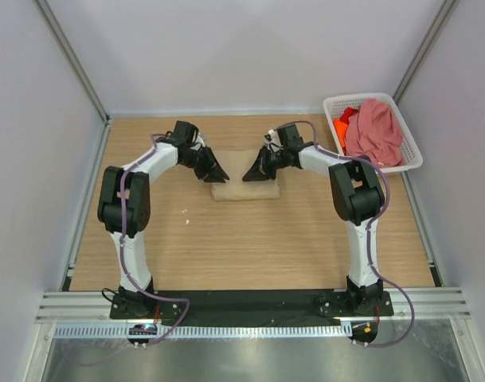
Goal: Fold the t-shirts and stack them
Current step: Fold the tshirt
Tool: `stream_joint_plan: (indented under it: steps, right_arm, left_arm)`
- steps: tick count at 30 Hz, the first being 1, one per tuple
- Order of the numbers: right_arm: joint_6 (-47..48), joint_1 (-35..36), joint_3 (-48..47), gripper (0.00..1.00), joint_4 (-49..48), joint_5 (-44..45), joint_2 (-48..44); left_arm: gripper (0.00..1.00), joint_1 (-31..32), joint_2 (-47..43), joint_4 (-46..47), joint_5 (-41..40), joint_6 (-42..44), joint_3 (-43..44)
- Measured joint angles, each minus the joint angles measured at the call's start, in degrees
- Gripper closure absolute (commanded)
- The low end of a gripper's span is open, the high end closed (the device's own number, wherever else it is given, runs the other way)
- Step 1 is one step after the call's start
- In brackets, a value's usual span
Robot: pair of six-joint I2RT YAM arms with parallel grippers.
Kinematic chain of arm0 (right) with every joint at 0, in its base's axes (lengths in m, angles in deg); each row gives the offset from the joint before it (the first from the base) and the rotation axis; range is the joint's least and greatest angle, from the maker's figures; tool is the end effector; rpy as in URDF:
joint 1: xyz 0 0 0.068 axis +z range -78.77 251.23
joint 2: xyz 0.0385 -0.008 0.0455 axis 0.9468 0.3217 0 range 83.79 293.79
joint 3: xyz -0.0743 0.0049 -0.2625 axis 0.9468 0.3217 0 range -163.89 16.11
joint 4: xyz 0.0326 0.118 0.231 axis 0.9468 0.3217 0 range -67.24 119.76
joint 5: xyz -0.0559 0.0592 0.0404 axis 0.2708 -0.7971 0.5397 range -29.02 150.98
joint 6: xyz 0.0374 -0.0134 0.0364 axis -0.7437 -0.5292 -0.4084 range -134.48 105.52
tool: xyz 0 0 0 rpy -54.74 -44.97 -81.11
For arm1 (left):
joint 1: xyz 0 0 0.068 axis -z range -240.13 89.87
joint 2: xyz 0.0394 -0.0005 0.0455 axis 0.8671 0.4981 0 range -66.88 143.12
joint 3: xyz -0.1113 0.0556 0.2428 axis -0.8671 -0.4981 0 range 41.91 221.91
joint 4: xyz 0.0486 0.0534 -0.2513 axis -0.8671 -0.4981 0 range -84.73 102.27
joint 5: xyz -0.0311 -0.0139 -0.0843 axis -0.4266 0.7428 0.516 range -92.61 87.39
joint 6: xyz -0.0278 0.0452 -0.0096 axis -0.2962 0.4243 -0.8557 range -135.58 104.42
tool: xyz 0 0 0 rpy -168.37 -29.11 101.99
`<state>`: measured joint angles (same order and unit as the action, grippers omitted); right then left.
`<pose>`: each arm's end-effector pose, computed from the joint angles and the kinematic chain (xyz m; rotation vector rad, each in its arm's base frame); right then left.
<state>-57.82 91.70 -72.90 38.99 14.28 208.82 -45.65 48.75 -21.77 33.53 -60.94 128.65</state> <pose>0.4268 0.1870 0.1564 0.1413 2.6640 1.4440 0.4059 -0.1265 0.1942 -0.5390 2.7849 -1.1390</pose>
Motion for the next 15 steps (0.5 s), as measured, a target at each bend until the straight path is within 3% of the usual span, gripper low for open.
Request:
stream_joint_plan:
  steps: [7,15]
  right_arm:
    - [-0.63,-1.75,12.46,0.99,-5.11,-2.49,0.15]
    - [1.44,-4.59,13.42,0.99,-4.37,-4.74,-0.13]
  left_arm:
    - [0.82,-1.09,3.96,2.91,2.56,-0.04,-9.94]
    - [0.82,-1.68,3.17,1.77,2.8,3.76,-9.86]
